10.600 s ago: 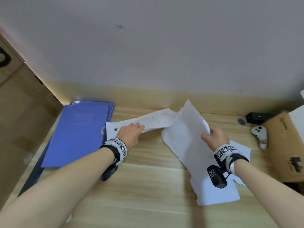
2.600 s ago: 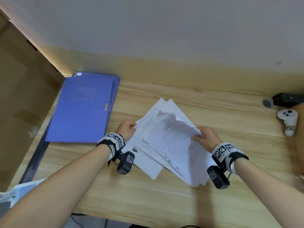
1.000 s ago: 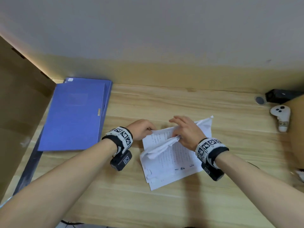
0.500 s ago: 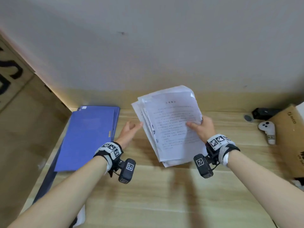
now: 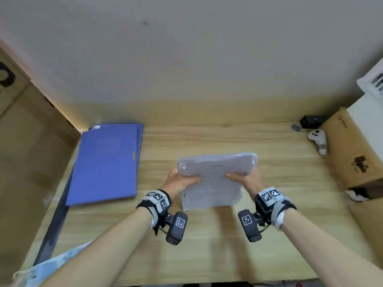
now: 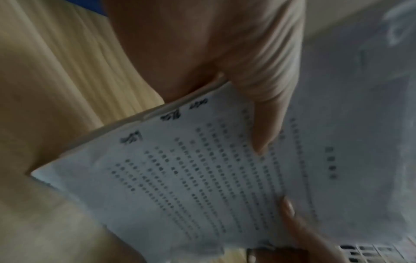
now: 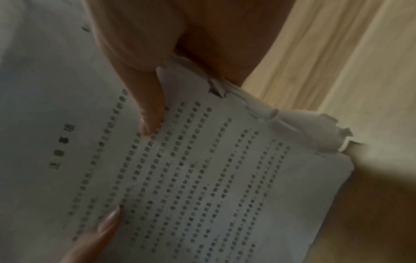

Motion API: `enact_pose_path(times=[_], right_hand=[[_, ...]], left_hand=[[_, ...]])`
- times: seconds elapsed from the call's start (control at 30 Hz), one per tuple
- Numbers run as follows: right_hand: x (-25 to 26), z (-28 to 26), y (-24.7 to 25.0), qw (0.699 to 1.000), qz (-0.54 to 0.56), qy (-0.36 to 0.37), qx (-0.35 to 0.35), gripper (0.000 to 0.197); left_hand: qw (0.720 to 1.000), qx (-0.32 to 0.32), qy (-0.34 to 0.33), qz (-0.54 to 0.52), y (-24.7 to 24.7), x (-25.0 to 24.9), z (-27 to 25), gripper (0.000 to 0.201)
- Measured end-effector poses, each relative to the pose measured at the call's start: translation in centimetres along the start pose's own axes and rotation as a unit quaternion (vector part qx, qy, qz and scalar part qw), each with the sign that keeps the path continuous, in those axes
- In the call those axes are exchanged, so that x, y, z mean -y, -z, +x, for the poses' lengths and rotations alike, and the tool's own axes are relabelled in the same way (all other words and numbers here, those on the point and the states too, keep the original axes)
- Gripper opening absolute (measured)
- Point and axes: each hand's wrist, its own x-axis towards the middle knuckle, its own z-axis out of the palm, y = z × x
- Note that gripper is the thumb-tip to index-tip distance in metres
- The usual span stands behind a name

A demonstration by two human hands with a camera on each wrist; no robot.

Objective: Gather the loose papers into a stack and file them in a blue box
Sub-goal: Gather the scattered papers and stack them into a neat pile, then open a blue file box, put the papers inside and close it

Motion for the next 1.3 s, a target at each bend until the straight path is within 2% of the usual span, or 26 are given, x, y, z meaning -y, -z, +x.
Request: enact_pose_path(times=[0.1,0.27,0.4,0.5,0.6,0.77,0.9,1.0,1.07,1.17,1.23,1.3], right_hand=[[0.2,-0.5,0.3,0.999,0.034,0.013,-0.009,0.052],[3.2,-0.3,1.1,0.997,0.042,0.066,0.003,0.044],[1.7,-0.5,1.3,0.999,0.01,0.037,0.02,0.038],[0.6,-0.2,1.4,0.999,0.013,0.021,0.023,0.037],[0.5,0.7,1.9,0.998,0.034,0.024,0.042,0.044],[-1.1,1.6,1.7,0.997,0.009,0.004,0.082,0.053],[-3.1,2.5,0.9,0.995,-0.01,-0.032,0.093,0.041],[-3.0,3.3,-0.1,0.997,-0.009,-0.048,0.057,0.028],[-2.8,4.1,-1.1,0.997,-0.003,-0.061,0.04,0.023],[-2.3,5.4,-3.2,0.995,-0.033,-0.091,0.038,0.026],[-2.2,6.4,-4.8,0.992,-0.063,-0.1,0.034,0.028],[-2.2,7.3,-6.7,0.99,-0.084,-0.112,0.03,0.025]], left_hand=[[0.999,0.0,-0.036,0.0,-0.6,-0.6,-0.5,0.035],[0.994,0.055,-0.097,0.014,-0.1,-4.7,-1.1,0.039],[0.996,0.044,-0.057,0.052,0.3,-2.1,-1.1,0.042],[0.997,0.01,-0.043,0.063,-0.4,-0.3,-0.6,0.047],[0.997,-0.032,-0.039,0.054,-1.4,-0.3,0.0,0.038],[0.995,-0.073,-0.012,0.072,-1.6,1.7,0.8,0.038],[0.992,-0.089,0.008,0.084,-1.7,3.7,1.0,0.041],[0.991,-0.087,0.052,0.087,0.2,4.2,0.4,0.034],[0.988,-0.077,0.069,0.113,2.5,4.6,0.0,0.042],[0.975,-0.074,0.096,0.186,7.0,5.0,-0.2,0.041],[0.953,-0.138,0.085,0.257,10.4,5.3,0.4,0.034],[0.907,-0.221,0.075,0.35,13.8,5.3,1.3,0.035]])
